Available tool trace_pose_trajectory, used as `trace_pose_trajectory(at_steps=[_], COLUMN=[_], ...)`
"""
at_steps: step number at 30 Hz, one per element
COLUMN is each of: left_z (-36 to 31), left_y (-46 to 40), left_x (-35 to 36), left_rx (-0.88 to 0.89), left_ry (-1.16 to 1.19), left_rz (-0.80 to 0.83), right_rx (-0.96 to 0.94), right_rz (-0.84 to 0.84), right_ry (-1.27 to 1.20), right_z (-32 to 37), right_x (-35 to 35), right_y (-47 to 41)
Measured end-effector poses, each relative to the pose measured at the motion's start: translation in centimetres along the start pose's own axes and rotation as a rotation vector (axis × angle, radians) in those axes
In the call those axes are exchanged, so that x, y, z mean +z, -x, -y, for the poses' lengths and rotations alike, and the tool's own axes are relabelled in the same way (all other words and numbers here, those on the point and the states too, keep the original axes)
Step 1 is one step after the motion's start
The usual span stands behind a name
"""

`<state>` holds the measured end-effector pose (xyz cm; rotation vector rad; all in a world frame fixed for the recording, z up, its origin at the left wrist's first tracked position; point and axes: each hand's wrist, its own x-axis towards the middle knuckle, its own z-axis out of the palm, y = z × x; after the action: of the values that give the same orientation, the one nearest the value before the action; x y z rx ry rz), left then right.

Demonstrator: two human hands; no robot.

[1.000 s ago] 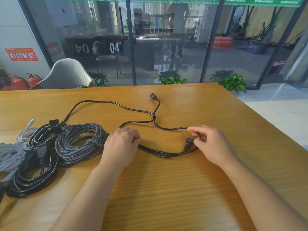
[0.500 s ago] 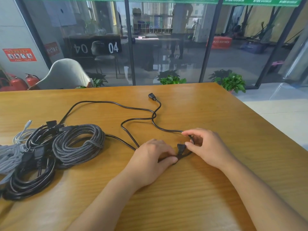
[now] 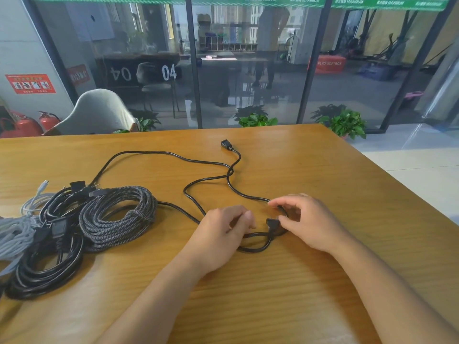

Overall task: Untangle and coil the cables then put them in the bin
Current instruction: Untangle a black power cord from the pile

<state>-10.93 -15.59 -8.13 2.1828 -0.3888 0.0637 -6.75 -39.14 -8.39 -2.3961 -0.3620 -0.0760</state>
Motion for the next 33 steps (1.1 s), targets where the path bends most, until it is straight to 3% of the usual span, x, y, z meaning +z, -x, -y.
trace_pose_trajectory(at_steps=[10,23,33], left_z=[0.7,1.8,1.3], left_y=[-0.1,-0.2,0.0], left_x=[0.7,0.5,0.7], left_rx=[0.090,0.212,0.259], left_ry=[-0.256,-0.415,-0.328], left_rz=[-0.006,0.000,0.092], right_rx=[-0.085,-0.108,-0.124], right_rz=[0.294,0.500,0.381], right_ry=[-0.093,-0.107,-0.061], right_z=[0.3,0.8,0.8], right_x=[-0.6,-2.1,-1.2], right_y=[0.5,1.1,0.9])
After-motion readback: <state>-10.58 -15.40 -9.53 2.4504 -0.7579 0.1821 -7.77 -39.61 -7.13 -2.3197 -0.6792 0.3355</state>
